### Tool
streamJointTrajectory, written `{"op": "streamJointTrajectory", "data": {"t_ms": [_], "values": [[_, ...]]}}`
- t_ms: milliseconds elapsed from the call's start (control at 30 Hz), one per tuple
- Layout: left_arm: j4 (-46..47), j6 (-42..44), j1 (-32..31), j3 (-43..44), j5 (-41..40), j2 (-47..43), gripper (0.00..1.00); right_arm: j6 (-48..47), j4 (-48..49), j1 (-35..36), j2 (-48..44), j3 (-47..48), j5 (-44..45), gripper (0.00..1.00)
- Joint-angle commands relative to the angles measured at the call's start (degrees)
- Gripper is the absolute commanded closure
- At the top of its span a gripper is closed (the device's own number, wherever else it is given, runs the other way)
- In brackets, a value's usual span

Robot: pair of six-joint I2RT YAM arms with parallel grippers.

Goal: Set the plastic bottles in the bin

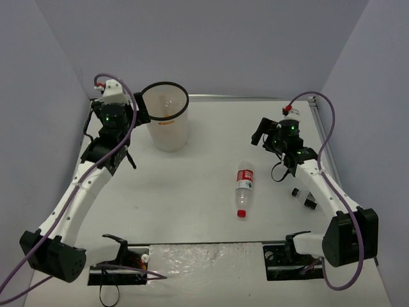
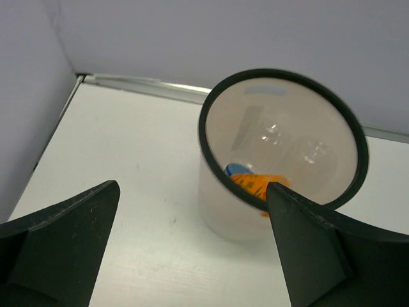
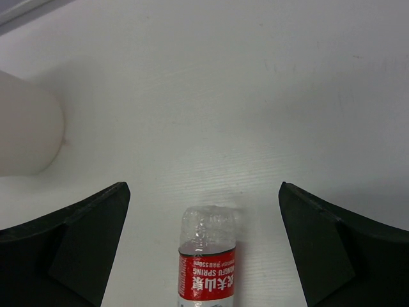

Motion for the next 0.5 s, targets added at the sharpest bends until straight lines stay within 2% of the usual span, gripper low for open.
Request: {"op": "streamJointTrajectory", "data": {"t_ms": [0, 133, 267, 467], "values": [[-4.7, -7.8, -0.1, -8.3, -7.6, -7.9, 0.03, 0.7, 1.0, 6.7, 5.3, 0.9, 7.1, 0.0], [-8.4, -11.9, 0.0, -14.5, -8.9, -11.8, 0.03, 3.0, -3.2, 10.4, 10.0, 3.0, 12.0, 0.0], [-10.4, -12.8, 0.0, -15.9, -9.9, -12.9, 0.03, 5.7, -6.6, 13.8, 13.7, 4.8, 16.9, 0.0], [-11.2, -12.5, 0.0, -15.8, -11.7, -12.2, 0.03, 7.6, -10.4, 16.8, 18.3, 5.9, 18.1, 0.0]]}}
